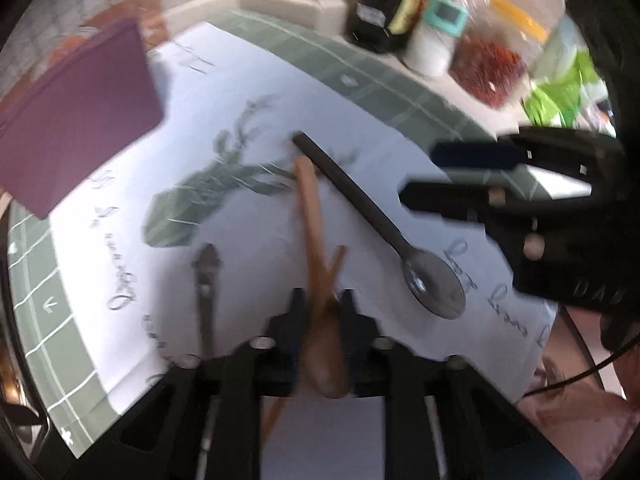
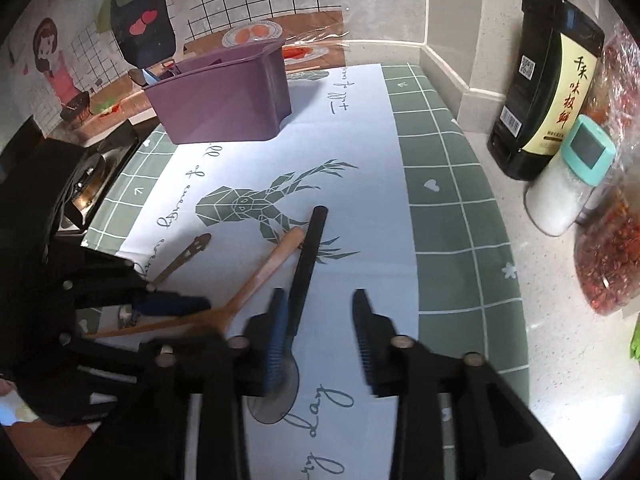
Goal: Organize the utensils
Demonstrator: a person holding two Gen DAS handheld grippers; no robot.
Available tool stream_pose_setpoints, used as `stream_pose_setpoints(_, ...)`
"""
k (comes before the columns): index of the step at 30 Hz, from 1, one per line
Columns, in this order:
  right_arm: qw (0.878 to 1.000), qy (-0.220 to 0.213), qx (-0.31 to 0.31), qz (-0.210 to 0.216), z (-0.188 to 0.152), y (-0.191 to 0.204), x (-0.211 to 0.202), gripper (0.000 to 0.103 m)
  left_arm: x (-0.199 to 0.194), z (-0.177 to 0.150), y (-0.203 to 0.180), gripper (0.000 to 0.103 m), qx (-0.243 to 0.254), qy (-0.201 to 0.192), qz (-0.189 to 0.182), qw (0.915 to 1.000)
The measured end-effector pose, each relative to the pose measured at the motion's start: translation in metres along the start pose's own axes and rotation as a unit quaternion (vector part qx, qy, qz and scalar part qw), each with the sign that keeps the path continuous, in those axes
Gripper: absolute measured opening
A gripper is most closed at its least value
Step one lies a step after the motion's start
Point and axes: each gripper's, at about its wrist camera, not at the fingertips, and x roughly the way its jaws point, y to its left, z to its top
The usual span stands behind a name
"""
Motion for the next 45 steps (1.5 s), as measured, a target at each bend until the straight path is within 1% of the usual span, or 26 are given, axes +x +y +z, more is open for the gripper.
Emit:
stream_pose_setpoints(1, 1.0, 0.0, 0.0, -0.002, 0.0, 0.001, 0.001, 0.045, -0.005, -0.002, 0.007, 0.007, -0.016, -0.01, 0.004, 0.9998)
stream_pose_setpoints(2, 1.0, 0.0, -0.003, -0.005, -0.001, 0.003, 0.002, 0.049, -0.011, -0.005, 0.016, 0.006, -0.036, -0.02, 0.006, 0.9992)
stream_pose_setpoints(4, 1.0, 0.004, -0.013, -0.006, 0.0, 0.01, 0.006, 0.05, -0.02, -0.012, 0.032, 0.006, -0.071, -0.036, 0.018, 0.9967)
stream_pose_setpoints(6, 1.0, 0.015, -0.015, 0.012, 0.002, 0.017, 0.012, 0.05, -0.03, -0.022, 0.05, 0.006, -0.108, -0.056, 0.046, 0.9915)
stream_pose_setpoints(7, 0.999, 0.021, -0.012, 0.023, 0.003, 0.021, 0.016, 0.05, -0.037, -0.03, 0.062, 0.006, -0.132, -0.064, 0.057, 0.9875)
stream_pose_setpoints(9, 0.998, 0.035, 0.004, 0.044, 0.006, 0.027, 0.025, 0.047, -0.042, -0.04, 0.079, 0.006, -0.173, -0.069, 0.053, 0.9811)
stream_pose_setpoints(11, 0.997, 0.057, 0.026, 0.054, 0.01, 0.031, 0.037, 0.039, -0.047, -0.051, 0.092, 0.006, -0.207, -0.073, 0.047, 0.9745)
stream_pose_setpoints(13, 0.996, 0.073, 0.042, 0.042, 0.014, 0.036, 0.049, 0.039, -0.053, -0.06, 0.1, 0.006, -0.23, -0.078, 0.042, 0.9691)
stream_pose_setpoints(14, 0.996, 0.076, 0.043, 0.026, 0.017, 0.04, 0.055, 0.039, -0.056, -0.064, 0.102, 0.007, -0.236, -0.081, 0.039, 0.9676)
stream_pose_setpoints(16, 0.997, 0.064, 0.03, -0.001, 0.021, 0.048, 0.058, 0.039, -0.058, -0.067, 0.101, 0.008, -0.239, -0.081, 0.033, 0.9672)
stream_pose_setpoints(19, 0.998, 0.052, -0.009, -0.028, 0.027, 0.061, 0.065, 0.037, -0.057, -0.064, 0.092, 0.009, -0.218, -0.073, 0.01, 0.9732)
stream_pose_setpoints(20, 0.998, 0.05, -0.022, -0.035, 0.028, 0.064, 0.066, 0.03, -0.056, -0.063, 0.089, 0.013, -0.211, -0.068, 0.004, 0.9752)
stream_pose_setpoints(21, 0.997, 0.047, -0.034, -0.04, 0.028, 0.067, 0.066, 0.017, -0.055, -0.062, 0.084, 0.016, -0.199, -0.059, -0.003, 0.9782)
stream_pose_setpoints(22, 0.997, 0.044, -0.046, -0.039, 0.027, 0.069, 0.064, 0.014, -0.053, -0.061, 0.078, 0.025, -0.188, -0.052, -0.007, 0.9807)
stream_pose_setpoints(23, 0.997, 0.043, -0.052, -0.036, 0.026, 0.069, 0.062, 0.009, -0.051, -0.059, 0.07, 0.029, -0.169, -0.043, -0.01, 0.9846)
stream_pose_setpoints(24, 0.997, 0.041, -0.054, -0.035, 0.025, 0.068, 0.06, 0.009, -0.048, -0.055, 0.063, 0.035, -0.155, -0.038, -0.012, 0.9871)
stream_pose_setpoints(25, 0.997, 0.041, -0.056, -0.033, 0.024, 0.066, 0.058, 0.009, -0.046, -0.054, 0.056, 0.037, -0.139, -0.032, -0.014, 0.9897)
stream_pose_setpoints(27, 0.998, 0.038, -0.046, -0.019, 0.021, 0.059, 0.05, 0.009, -0.042, -0.049, 0.042, 0.037, -0.099, -0.02, -0.013, 0.9948)
stream_pose_setpoints(29, 0.999, 0.034, -0.033, -0.007, 0.018, 0.05, 0.041, 0.009, -0.035, -0.042, 0.031, 0.037, -0.066, -0.008, 0.003, 0.9978)
stream_pose_setpoints(30, 0.999, 0.031, -0.026, -0.004, 0.017, 0.045, 0.037, 0.009, -0.03, -0.039, 0.029, 0.036, -0.059, 0.002, 0.01, 0.9982)
stream_pose_setpoints(33, 1.0, 0.026, -0.006, 0.004, 0.014, 0.036, 0.027, 0.009, -0.015, -0.031, 0.034, 0.03, -0.067, 0.028, 0.028, 0.997)
stream_pose_setpoints(36, 1.0, 0.016, 0.007, 0.015, 0.012, 0.031, 0.018, 0.009, -0.009, -0.023, 0.036, 0.012, -0.07, 0.032, 0.055, 0.9955)
stream_pose_setpoints(37, 1.0, 0.013, 0.011, 0.019, 0.012, 0.029, 0.015, 0.009, -0.008, -0.022, 0.037, 0.006, -0.072, 0.029, 0.057, 0.9953)
stream_pose_setpoints(40, 1.0, 0.002, 0.013, 0.028, 0.012, 0.029, 0.009, 0.009, -0.008, -0.021, 0.045, 0.006, -0.093, 0.016, 0.05, 0.9943)
stream_pose_setpoints(43, 0.999, -0.011, 0.009, 0.035, 0.012, 0.032, 0.0, 0.009, -0.025, -0.025, 0.053, 0.006, -0.127, -0.024, 0.032, 0.9911)
stream_pose_setpoints(45, 0.999, -0.017, 0.007, 0.041, 0.013, 0.034, -0.004, 0.009, -0.042, -0.029, 0.057, 0.006, -0.149, -0.057, 0.035, 0.9865)
